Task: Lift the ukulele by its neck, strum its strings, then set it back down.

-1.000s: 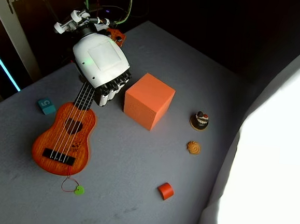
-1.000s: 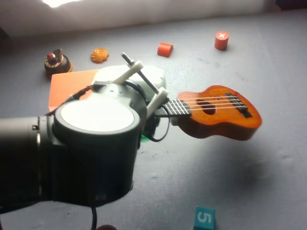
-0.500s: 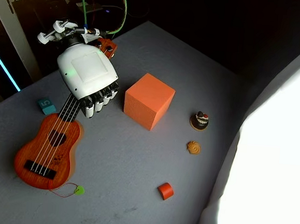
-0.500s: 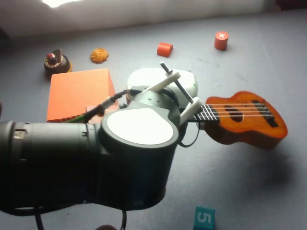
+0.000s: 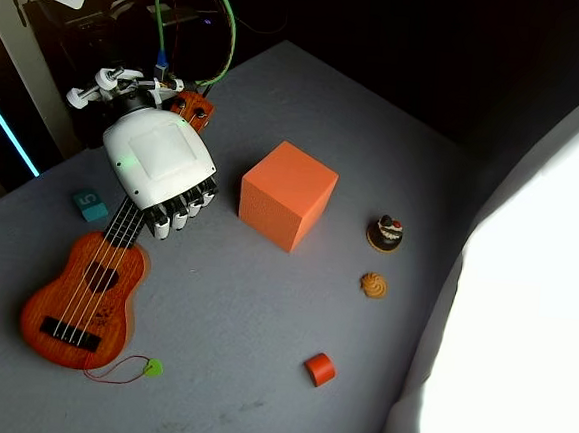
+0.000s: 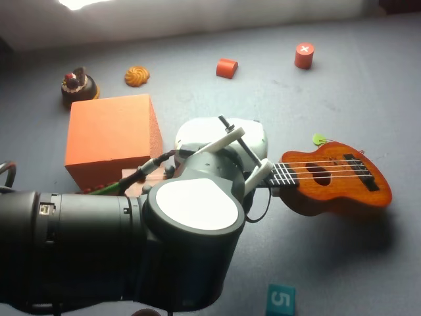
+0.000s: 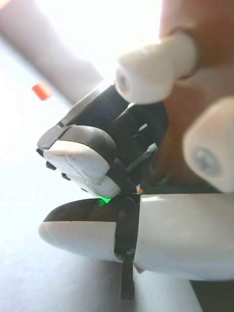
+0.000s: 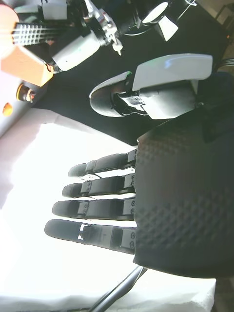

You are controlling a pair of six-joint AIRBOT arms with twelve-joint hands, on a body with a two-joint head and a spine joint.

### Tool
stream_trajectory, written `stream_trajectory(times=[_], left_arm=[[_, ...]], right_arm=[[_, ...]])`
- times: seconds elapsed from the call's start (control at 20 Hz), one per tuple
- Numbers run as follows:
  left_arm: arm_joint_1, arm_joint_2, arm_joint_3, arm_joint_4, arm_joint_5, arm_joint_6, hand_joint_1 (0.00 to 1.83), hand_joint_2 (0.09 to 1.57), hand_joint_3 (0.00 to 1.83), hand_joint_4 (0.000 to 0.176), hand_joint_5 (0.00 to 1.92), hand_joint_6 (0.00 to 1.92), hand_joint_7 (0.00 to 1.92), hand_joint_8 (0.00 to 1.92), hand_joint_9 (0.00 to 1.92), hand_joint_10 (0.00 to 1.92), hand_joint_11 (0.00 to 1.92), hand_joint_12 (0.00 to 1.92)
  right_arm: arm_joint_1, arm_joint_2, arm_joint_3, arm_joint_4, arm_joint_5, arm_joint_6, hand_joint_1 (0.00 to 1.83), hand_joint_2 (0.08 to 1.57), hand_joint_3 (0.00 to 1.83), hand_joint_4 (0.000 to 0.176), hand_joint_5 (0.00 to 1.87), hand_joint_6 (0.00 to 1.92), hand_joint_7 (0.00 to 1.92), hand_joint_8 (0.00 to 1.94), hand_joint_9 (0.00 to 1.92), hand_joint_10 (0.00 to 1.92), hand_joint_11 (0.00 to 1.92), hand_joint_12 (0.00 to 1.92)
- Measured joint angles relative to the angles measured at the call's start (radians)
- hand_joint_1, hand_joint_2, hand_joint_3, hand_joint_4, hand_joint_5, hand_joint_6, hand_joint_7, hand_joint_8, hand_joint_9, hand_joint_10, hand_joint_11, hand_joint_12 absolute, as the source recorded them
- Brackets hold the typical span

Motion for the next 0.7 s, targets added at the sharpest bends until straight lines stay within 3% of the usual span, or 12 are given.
stream_trajectory(times=[0.25, 0.3, 0.45, 0.65, 0.7], left_arm=[[0.04, 0.0, 0.006, 0.053, -0.022, -0.035, 1.58, 1.16, 0.0, 0.0, 1.27, 1.92, 1.28, 1.92, 1.4, 1.92, 1.46, 1.92], [0.053, 0.0, 0.007, 0.072, -0.027, -0.046, 1.58, 1.16, 0.0, 0.0, 1.28, 1.92, 1.28, 1.92, 1.4, 1.92, 1.46, 1.92], [0.068, -0.001, 0.011, 0.075, -0.04, -0.066, 1.59, 1.17, 0.0, 0.0, 1.26, 1.92, 1.25, 1.92, 1.37, 1.92, 1.45, 1.92], [0.086, -0.001, 0.027, 0.1, -0.074, -0.069, 1.52, 1.22, 0.02, 0.0, 1.07, 1.92, 1.03, 1.92, 1.22, 1.92, 1.28, 1.92], [0.088, -0.001, 0.027, 0.096, -0.08, -0.068, 1.35, 1.0, 0.71, 0.106, 0.96, 1.92, 0.72, 1.92, 1.15, 1.92, 1.2, 1.92]], right_arm=[[0.0, 0.0, 0.0, 0.0, 0.0, 0.0, 0.08, 1.28, 0.0, 0.0, 0.19, 0.01, 0.19, 0.0, 0.16, 0.28, 0.0, 1.16], [0.0, 0.0, 0.0, 0.0, 0.0, 0.0, 0.14, 1.27, 0.0, 0.0, 0.22, 0.02, 0.22, 0.01, 0.19, 0.29, 0.0, 1.19], [-0.003, 0.0, -0.003, 0.0, 0.0, 0.0, 0.09, 1.29, 0.0, 0.0, 0.18, 0.0, 0.18, 0.0, 0.15, 0.28, 0.0, 1.09], [-0.003, 0.0, -0.003, 0.0, 0.0, 0.0, 0.09, 1.28, 0.0, 0.0, 0.19, 0.01, 0.2, 0.01, 0.16, 0.29, 0.0, 1.14], [-0.003, 0.0, -0.003, 0.0, 0.0, 0.0, 0.09, 1.28, 0.0, 0.0, 0.19, 0.01, 0.2, 0.0, 0.16, 0.29, 0.0, 1.14]])
